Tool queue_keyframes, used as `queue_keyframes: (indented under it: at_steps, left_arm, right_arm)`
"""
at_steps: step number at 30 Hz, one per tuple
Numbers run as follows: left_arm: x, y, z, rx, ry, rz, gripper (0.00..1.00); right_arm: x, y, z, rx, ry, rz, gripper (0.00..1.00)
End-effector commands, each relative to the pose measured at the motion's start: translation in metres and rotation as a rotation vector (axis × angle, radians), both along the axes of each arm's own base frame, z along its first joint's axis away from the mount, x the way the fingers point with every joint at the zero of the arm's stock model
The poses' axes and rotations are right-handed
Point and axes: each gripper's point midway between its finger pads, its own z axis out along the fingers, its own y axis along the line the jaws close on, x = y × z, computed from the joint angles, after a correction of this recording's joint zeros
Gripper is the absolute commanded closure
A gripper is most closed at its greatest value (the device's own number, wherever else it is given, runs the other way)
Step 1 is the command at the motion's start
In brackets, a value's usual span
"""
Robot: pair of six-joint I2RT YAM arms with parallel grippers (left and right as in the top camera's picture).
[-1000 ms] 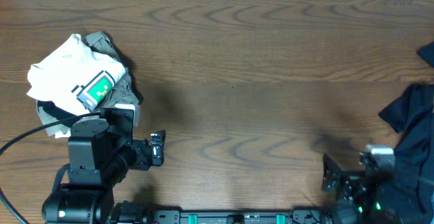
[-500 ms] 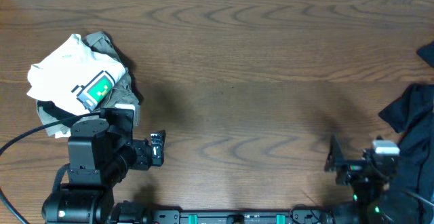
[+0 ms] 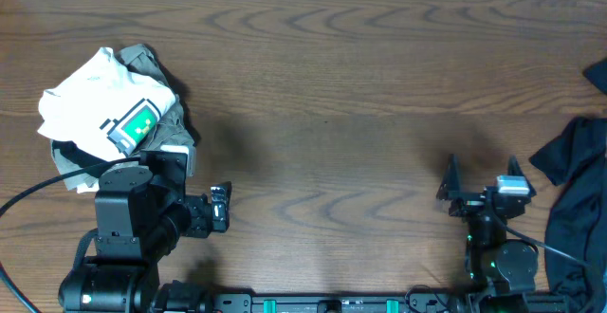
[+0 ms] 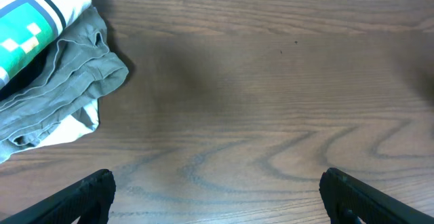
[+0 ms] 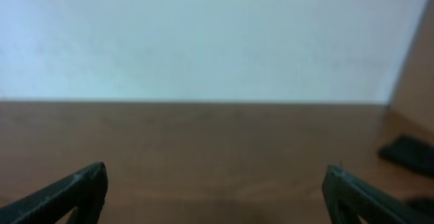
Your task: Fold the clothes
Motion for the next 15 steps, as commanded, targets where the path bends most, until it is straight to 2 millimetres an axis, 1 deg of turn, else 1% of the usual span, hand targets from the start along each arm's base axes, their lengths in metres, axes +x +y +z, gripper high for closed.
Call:
queue_keyframes:
  at_steps: [1,4,15]
  left_arm:
    - [-0.0004,0.0019,0.0023,0.01,-0.01,0.003,0.02]
    - [-0.0004,0.0019,0.0023,0.01,-0.01,0.003,0.02]
    - [-0.0004,0.0019,0.0023,0.01,-0.01,0.003,0.02]
  right_arm:
    - [-0.0001,0.0009,-0.019,-0.017,0.068,0.009,0.01]
    - [0.0,0.0106,-0.0203,-0.016,0.072,0.066,0.01]
    - [0.0,0.0107,-0.0203,-0.016,0.072,0.067,0.01]
